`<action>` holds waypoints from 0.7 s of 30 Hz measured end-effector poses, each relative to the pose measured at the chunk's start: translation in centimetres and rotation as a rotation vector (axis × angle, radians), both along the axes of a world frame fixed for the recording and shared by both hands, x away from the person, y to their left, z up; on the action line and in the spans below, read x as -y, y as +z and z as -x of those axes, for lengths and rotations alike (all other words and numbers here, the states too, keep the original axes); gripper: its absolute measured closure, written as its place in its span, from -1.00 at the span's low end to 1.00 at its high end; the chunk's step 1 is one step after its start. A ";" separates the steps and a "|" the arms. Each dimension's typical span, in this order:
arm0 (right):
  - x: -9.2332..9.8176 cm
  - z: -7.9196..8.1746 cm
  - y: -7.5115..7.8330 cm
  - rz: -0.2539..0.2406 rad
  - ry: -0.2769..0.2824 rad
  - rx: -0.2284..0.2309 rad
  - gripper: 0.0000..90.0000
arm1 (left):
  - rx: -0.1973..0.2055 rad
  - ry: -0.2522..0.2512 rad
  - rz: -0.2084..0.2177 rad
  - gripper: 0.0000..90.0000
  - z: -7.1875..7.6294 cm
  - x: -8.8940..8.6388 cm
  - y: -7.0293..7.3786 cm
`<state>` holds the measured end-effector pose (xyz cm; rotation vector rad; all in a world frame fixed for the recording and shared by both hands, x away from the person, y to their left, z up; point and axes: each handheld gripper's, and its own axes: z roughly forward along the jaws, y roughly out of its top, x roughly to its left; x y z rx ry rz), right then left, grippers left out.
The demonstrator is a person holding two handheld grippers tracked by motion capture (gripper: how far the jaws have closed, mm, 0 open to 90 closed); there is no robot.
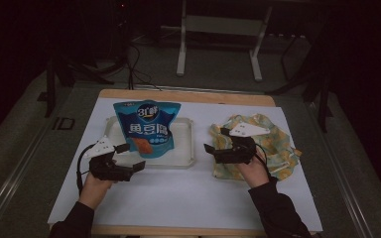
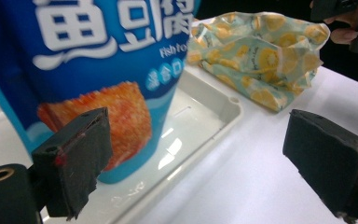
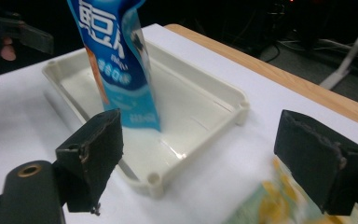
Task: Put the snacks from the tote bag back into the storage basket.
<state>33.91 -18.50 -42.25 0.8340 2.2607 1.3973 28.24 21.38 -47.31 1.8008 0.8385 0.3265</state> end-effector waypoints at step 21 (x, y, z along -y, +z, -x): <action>7.4 3.7 -2.2 -0.026 -0.081 0.010 -0.66 | 0.024 -0.086 -0.008 -0.81 2.2 5.1 -0.7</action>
